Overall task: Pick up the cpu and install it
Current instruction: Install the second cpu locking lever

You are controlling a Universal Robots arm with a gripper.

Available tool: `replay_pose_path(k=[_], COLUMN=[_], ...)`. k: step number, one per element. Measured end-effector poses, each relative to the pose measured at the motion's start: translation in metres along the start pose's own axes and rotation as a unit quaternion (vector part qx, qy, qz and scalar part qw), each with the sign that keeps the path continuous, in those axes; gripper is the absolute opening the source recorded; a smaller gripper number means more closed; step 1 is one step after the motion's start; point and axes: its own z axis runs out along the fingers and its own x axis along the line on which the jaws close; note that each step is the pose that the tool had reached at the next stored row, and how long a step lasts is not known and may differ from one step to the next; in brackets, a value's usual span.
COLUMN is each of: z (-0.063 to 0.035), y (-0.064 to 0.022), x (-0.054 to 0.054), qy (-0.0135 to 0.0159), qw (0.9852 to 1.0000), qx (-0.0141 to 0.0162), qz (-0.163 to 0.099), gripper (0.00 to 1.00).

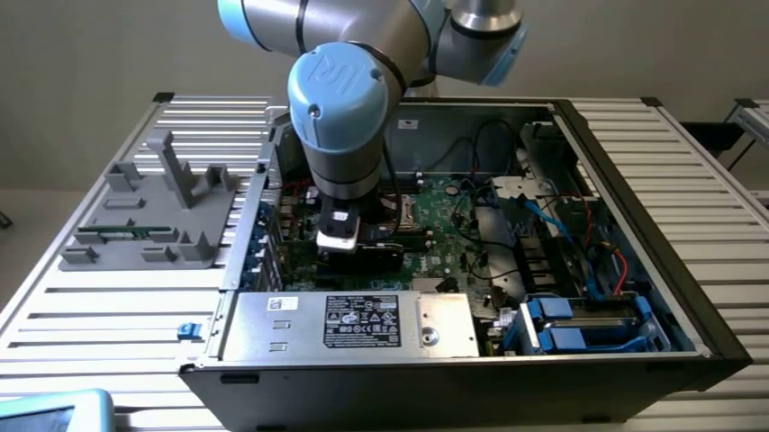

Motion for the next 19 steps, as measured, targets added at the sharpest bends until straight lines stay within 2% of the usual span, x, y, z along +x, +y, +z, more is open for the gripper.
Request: replay_pose_path(k=[19], z=[-0.0012], y=[0.0015], x=[-0.0033], qy=[0.0023], qw=[1.0000], qx=[0.0003], qz=[-0.001], gripper=[0.12])
